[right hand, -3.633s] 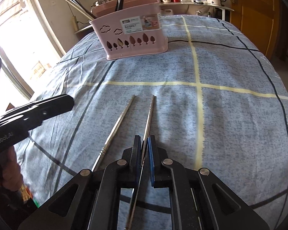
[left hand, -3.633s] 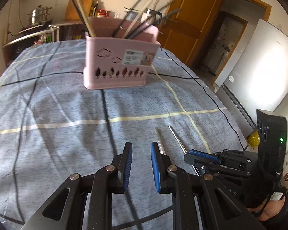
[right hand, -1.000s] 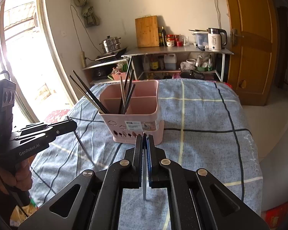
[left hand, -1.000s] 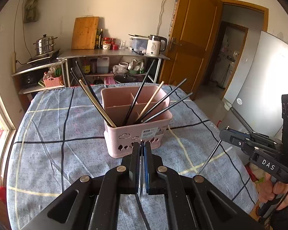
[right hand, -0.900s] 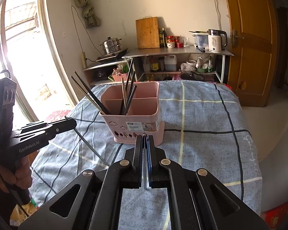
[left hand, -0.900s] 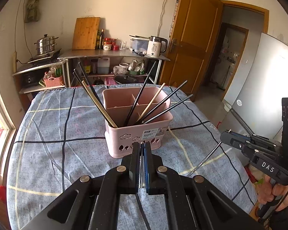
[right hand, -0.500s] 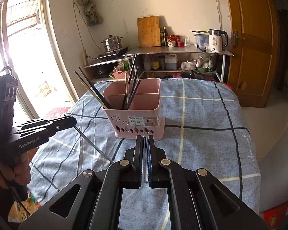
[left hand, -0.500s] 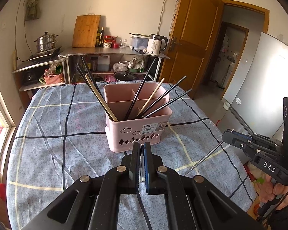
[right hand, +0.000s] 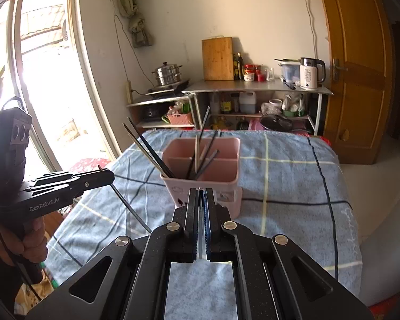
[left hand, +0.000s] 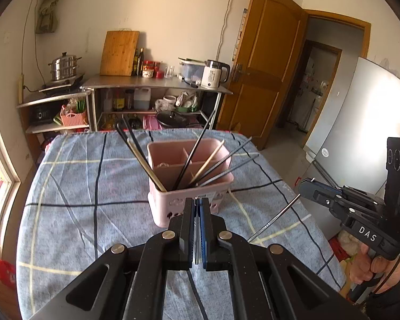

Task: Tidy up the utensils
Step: 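Lower both metal chopsticks into the pink basket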

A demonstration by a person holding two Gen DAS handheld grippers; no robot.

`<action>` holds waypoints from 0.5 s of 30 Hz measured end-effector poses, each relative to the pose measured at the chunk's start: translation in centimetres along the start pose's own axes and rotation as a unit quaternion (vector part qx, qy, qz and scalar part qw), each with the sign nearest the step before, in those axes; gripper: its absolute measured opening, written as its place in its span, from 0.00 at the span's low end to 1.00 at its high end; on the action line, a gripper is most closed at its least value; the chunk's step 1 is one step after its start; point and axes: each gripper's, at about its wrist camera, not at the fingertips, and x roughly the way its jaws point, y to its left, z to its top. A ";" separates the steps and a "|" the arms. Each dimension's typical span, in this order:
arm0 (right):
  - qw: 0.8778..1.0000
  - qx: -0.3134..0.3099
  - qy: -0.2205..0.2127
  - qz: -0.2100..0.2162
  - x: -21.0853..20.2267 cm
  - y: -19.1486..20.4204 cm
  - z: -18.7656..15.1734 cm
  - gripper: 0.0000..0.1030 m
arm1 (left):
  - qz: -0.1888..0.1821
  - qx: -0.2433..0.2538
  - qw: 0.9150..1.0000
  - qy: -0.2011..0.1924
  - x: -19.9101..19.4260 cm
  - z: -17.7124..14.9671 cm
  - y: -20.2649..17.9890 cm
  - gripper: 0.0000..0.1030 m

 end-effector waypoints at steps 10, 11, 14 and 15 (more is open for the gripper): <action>0.999 -0.013 -0.050 0.014 0.4 1.8 5.3 0.03 | 0.007 0.011 0.999 -0.046 -1.5 6.2 0.4 0.03; 0.998 -0.015 -0.054 0.014 0.5 2.0 5.7 0.03 | 0.006 0.009 0.999 -0.051 -1.6 6.9 0.6 0.03; 0.998 -0.019 -0.064 0.014 1.1 2.4 7.2 0.03 | 0.009 0.008 0.998 -0.061 -1.5 8.7 1.0 0.03; 0.997 -0.020 -0.067 0.015 1.2 2.4 7.5 0.03 | 0.010 0.007 0.998 -0.063 -1.2 9.3 1.1 0.03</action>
